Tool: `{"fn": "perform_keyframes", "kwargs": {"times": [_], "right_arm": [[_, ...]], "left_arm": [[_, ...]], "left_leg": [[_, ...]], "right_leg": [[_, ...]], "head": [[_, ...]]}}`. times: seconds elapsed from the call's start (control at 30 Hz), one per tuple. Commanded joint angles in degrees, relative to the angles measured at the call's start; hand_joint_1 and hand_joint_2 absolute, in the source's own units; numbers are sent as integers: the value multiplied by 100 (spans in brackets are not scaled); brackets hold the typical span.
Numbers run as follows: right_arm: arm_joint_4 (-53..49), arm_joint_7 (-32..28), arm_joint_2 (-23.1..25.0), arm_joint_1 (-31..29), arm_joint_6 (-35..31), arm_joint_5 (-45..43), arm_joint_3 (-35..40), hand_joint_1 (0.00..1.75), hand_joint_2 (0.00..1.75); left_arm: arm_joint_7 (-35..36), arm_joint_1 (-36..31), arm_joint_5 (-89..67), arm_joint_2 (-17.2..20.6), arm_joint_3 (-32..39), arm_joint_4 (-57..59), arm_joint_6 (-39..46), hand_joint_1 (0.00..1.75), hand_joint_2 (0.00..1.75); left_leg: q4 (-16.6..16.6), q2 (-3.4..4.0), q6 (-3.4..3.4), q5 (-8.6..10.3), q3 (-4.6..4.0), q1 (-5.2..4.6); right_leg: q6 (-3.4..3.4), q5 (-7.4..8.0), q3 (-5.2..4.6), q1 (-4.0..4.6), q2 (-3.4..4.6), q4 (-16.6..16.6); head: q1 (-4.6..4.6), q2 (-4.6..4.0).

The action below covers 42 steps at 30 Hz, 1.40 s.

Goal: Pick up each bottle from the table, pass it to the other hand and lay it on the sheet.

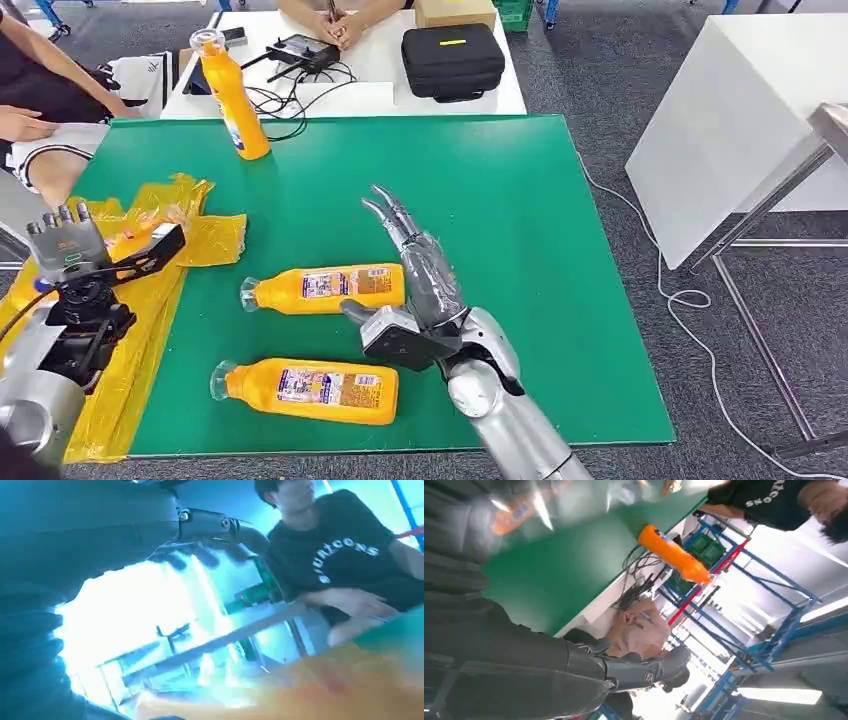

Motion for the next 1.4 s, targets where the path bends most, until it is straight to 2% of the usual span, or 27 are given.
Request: {"fn": "perform_keyframes", "kwargs": {"times": [0.03, 0.1, 0.2, 0.27, 0.33, 0.43, 0.6, 0.63, 0.73, 0.8, 0.83, 0.87, 0.9, 0.97, 1.07, 1.1, 1.13, 1.17, 1.3, 1.4], "right_arm": [[590, 230, -84, -320, 90, 203, 126, 0, 175], [563, 317, -97, -283, 296, 318, 278, 0, 175], [518, 364, -75, -185, 478, 375, 431, 0, 175], [354, 237, -50, -41, 962, 185, 614, 0, 175], [45, 174, -87, 156, 1158, 150, 901, 0, 175], [-421, 260, -260, 325, 1457, -67, 1223, 0, 175], [-480, 305, -337, 315, 1537, -147, 1344, 0, 175], [-473, 328, -372, 308, 1568, -205, 1467, 0, 175], [-275, 316, -366, 256, 1654, -282, 1863, 0, 175], [-136, 356, -331, 204, 1587, -315, 1983, 0, 175], [-41, 473, -321, 167, 1411, -248, 2094, 0, 175], [7, 507, -307, 161, 1368, -248, 2137, 0, 175], [72, 656, -299, 165, 1093, -100, 2214, 0, 175], [112, 716, -298, 161, 933, 15, 2261, 0, 175], [344, 1102, -250, 157, 437, 551, 2362, 0, 175], [460, 1169, -215, 155, 357, 670, 2359, 0, 175], [513, 1158, -197, 151, 335, 694, 2355, 0, 175], [621, 1276, -160, 142, 293, 811, 2321, 0, 175], [1166, 1564, 44, 39, -29, 1330, 2244, 0, 175], [1166, 1564, 44, 39, -29, 1330, 2244, 0, 175]], "left_arm": [[-201, -150, 59, -341, 291, 351, -13, 0, 175], [-457, -120, 179, -429, 484, 357, 3, 0, 175], [-469, -77, 105, -475, 498, 351, 107, 0, 175], [-555, 42, 38, -514, 545, 333, 457, 0, 175], [-662, 157, 111, -592, 683, 317, 675, 0, 175], [-974, 291, 311, -686, 967, 276, 967, 0, 175], [-1039, 335, 325, -738, 1037, 242, 1105, 0, 175], [-1138, 349, 354, -793, 1122, 234, 1193, 0, 175], [-1529, 436, 399, -1098, 1233, 96, 1987, 0, 175], [-1761, 449, 516, -1254, 1333, 12, 2315, 0, 175], [-2660, 501, 1248, -1485, 1799, -311, 2804, 0, 175], [-2844, 592, 1344, -1598, 1920, -712, 2804, 0, 175], [-4024, 681, 2163, -1828, 2327, -1091, 2804, 0, 175], [-4232, 663, 2328, -1921, 2397, -1170, 2804, 0, 175], [-5858, 759, 4007, -2192, 2465, -1629, 2577, 0, 175], [-6008, 881, 4356, -2238, 2351, -1923, 2422, 0, 175], [-5959, 937, 4396, -2239, 2271, -2044, 2408, 0, 175], [-6246, 1056, 4920, -2313, 2210, -2403, 2317, 0, 175], [-6082, 1582, 5406, -2343, 1480, -3611, 2390, 0, 175], [-6082, 1582, 5406, -2343, 1480, -3611, 2390, 0, 175]], "left_leg": [[-8, -8, 3, -3, 19, -1], [-9, -10, 3, -5, 25, 1], [-9, -9, 4, -4, 22, 0], [-11, -9, 4, -7, 30, 1], [-16, -5, 5, -10, 41, 1], [-9, -7, 4, -3, 15, -3], [-11, -12, 8, -13, 40, 3], [-7, -9, 6, -6, 22, 1], [-9, -15, 5, -3, 18, -2], [-9, -17, 5, -4, 19, -2], [-10, -23, 6, -6, 24, -2], [-9, -27, 6, -3, 15, -4], [-11, -29, 7, -8, 29, -1], [-6, -24, 6, -5, 13, -1], [-9, -28, 8, -10, 29, 0], [-15, -28, 10, -13, 44, 0], [-9, -19, 6, -6, 20, -3], [-7, -11, 5, -7, 16, -1], [-9, -5, 6, -10, 22, -1], [-10, -4, 7, -15, 33, 2]], "right_leg": [[4, -6, 22, 0, -15, -7], [4, -8, 29, 2, -19, -9], [4, -8, 25, 1, -17, -8], [5, -10, 32, 3, -18, -10], [6, -13, 41, 3, -16, -14], [4, -7, 13, -2, -12, -5], [9, -16, 44, 5, -25, -13], [6, -10, 24, 3, -18, -9], [6, -9, 21, 0, -24, -9], [6, -10, 24, 1, -27, -10], [6, -13, 31, 0, -34, -12], [6, -11, 22, -1, -35, -10], [7, -16, 38, 3, -40, -14], [7, -11, 22, 1, -34, -11], [9, -16, 40, 3, -41, -15], [10, -19, 55, 3, -44, -21], [7, -11, 27, -1, -30, -12], [5, -8, 20, 0, -20, -10], [5, -9, 25, 0, -16, -12], [6, -13, 36, 4, -19, -14]], "head": [[2, 0], [0, 0], [0, 0], [2, 0], [0, 0], [0, 0], [0, 0], [2, 0], [2, 0], [0, 0], [0, 0], [2, 0], [2, 0], [2, 0], [2, 0], [0, 0], [0, 0], [0, 0], [0, 0], [0, 0]]}}
